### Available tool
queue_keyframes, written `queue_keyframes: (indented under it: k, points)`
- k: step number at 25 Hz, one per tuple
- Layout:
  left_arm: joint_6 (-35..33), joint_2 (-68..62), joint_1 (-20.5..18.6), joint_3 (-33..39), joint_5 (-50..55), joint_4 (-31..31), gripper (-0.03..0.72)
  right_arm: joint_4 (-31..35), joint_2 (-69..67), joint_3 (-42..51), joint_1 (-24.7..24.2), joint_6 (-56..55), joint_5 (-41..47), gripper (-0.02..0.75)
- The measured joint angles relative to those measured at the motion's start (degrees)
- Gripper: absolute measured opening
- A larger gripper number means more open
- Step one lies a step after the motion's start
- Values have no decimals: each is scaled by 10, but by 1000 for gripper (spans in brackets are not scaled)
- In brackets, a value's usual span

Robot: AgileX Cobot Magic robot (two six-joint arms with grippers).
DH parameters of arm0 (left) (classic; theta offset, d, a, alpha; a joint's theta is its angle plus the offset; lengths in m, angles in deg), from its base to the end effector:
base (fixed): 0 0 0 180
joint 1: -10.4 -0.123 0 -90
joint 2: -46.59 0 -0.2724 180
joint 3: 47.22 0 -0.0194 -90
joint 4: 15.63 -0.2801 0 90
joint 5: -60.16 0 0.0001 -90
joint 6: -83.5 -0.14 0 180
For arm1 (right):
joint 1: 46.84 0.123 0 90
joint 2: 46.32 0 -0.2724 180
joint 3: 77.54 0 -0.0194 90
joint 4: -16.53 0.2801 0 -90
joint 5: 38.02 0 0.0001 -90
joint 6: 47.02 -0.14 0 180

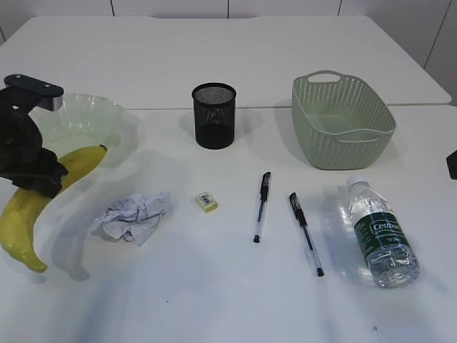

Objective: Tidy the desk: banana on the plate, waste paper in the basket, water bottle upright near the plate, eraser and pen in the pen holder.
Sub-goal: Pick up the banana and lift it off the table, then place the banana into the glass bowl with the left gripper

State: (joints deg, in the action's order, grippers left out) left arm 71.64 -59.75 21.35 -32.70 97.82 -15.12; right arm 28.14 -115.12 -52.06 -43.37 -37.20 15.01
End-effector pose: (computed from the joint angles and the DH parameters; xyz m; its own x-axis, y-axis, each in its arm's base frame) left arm 0.3712 -0.0726 0.1271 -0.8573 0.3682 -0.3599 0.3695 0.9267 0.0678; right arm 0.2561 0.0381 0.2598 -0.8265 -0.0980 -0.5543 -0.1880 0.9762 0.1077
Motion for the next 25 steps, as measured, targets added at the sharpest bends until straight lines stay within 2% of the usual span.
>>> queue_keyframes:
  k: [4, 12, 21, 25]
  points:
    - [0, 13, 0, -20, 3, 0, 262, 0, 0, 0, 0, 0, 0, 552]
    - [1, 15, -3, -103, -27, -5, 262, 0, 0, 0, 0, 0, 0, 552]
    - [64, -31, -50, -189, -78, 2, 263, 1, 0, 0, 0, 1, 1, 552]
    - [88, -72, -67, -223, -99, 24, 265, 10, 0, 0, 0, 1, 1, 552]
